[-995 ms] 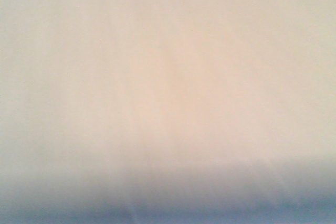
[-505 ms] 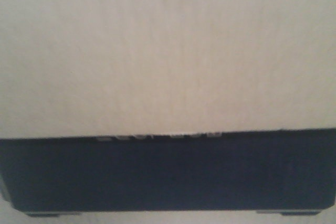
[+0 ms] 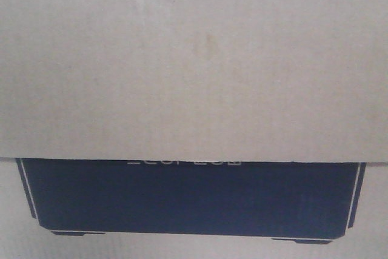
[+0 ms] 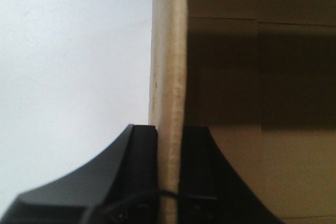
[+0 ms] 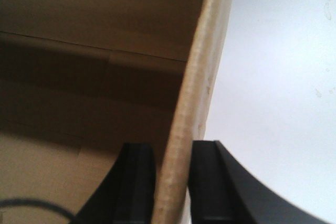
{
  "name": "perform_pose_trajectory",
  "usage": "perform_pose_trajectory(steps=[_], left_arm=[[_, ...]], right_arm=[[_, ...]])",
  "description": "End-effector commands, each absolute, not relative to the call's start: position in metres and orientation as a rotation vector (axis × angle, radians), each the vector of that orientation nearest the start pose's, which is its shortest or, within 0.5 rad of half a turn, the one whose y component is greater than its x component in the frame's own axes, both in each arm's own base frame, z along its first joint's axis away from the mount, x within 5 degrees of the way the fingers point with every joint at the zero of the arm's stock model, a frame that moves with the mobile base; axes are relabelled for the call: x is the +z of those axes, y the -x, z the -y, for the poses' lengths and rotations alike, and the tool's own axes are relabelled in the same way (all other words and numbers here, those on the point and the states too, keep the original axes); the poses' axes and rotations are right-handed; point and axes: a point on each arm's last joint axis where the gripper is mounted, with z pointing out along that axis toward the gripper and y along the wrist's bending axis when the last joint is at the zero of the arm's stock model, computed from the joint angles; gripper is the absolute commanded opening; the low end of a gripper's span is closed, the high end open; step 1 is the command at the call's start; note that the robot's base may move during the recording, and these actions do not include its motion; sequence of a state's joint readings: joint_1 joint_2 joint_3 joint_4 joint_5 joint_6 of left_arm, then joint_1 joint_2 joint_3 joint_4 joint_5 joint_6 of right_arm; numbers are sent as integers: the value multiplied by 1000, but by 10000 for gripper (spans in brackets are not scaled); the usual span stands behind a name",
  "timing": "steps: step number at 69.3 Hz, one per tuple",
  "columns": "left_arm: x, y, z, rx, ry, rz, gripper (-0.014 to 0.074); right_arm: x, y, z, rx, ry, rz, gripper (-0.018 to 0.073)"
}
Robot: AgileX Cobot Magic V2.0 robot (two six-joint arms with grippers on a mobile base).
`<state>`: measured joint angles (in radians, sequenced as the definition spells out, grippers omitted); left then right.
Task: Grab box from left shelf to table start
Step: 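Lower the box with both grippers onto the white table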
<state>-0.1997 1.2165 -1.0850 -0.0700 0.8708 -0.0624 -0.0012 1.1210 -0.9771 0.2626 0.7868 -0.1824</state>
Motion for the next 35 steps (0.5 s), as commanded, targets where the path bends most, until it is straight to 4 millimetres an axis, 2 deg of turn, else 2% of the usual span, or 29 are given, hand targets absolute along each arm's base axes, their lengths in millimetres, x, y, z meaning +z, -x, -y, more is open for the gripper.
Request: perform_pose_trajectory(steps=[1, 7, 10, 14, 20, 25, 28, 35], left_arm=[[351, -245, 54, -195, -141, -2418, -92], [353, -245, 54, -195, -141, -2417, -20], [355, -245, 54, -196, -142, -2415, 67], [356, -245, 54, -199, -141, -2414, 179], [357, -245, 55, -208, -137, -2410, 405], [356, -245, 55, -214, -135, -2417, 517], [358, -244, 56, -224, -133, -2427, 544], [368, -240, 56, -235, -136, -2432, 522]], right_arm=[[361, -221, -18, 245, 80, -2262, 299], [363, -219, -18, 237, 84, -2256, 465], [364, -217, -18, 234, 87, -2256, 543], [365, -215, -18, 229, 91, -2252, 596], [368, -211, -18, 227, 93, -2237, 605], [372, -207, -17, 224, 94, -2215, 605], [376, -204, -17, 221, 95, -2199, 605], [387, -195, -17, 218, 101, -2160, 596]])
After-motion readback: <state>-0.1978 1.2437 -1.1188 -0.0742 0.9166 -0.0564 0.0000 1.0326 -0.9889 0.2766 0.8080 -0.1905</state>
